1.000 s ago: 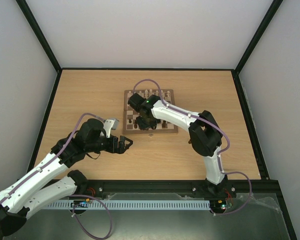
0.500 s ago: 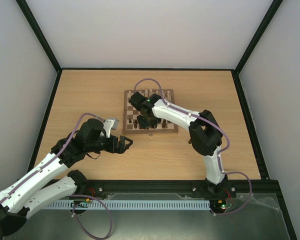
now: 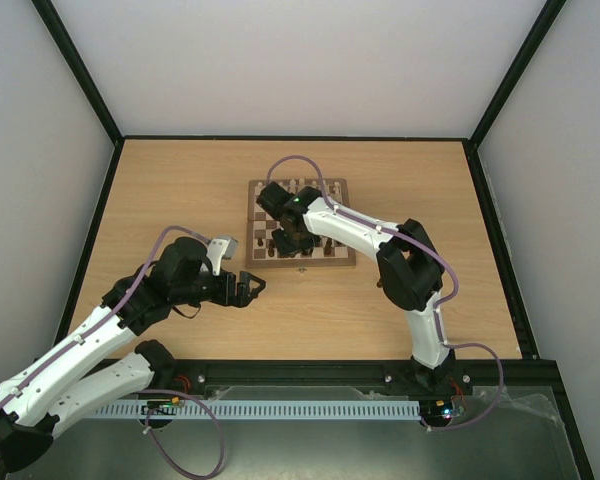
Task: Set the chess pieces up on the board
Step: Place the chess piece on the chessboard.
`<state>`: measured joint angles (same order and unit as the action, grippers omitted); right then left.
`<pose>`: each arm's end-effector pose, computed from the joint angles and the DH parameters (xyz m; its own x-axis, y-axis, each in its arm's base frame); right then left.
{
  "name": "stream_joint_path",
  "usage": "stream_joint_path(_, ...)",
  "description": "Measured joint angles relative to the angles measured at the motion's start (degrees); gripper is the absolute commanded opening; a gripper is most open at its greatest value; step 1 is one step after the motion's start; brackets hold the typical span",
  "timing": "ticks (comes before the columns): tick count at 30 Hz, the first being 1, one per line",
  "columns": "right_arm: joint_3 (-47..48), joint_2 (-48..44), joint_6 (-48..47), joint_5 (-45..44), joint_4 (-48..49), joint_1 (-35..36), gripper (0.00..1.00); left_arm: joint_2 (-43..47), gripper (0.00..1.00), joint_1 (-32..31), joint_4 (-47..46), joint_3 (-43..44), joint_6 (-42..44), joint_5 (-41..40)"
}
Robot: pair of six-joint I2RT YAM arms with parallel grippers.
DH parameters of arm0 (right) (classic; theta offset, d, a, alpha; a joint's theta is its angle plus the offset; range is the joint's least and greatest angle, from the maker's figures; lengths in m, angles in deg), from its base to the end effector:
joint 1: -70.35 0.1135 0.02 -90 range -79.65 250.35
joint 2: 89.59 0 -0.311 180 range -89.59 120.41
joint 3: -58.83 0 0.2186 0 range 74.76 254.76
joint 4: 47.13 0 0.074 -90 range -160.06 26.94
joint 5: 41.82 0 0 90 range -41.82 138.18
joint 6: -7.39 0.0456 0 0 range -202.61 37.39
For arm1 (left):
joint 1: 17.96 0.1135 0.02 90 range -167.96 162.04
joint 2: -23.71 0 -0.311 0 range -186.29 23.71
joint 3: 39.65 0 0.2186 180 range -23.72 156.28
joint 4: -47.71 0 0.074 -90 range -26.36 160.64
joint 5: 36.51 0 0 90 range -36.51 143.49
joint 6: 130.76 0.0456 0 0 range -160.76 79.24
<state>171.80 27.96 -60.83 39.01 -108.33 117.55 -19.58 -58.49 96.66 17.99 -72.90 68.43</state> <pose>0.2979 0.3110 0.2632 -0.8277 -0.3547 -0.4349 -0.4015 0.9157 0.0173 0.0703 -0.0756 0.3139 -0.7853 -0.0049 -0.6191 0.4386 0.7014 -0.5619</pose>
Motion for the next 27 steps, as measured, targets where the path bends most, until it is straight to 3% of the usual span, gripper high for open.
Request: stream_joint_path(27,0.5,0.0,0.0,-0.4,-1.2,0.0,0.21,0.1,1.0,0.0,0.0,0.0,0.0,0.0)
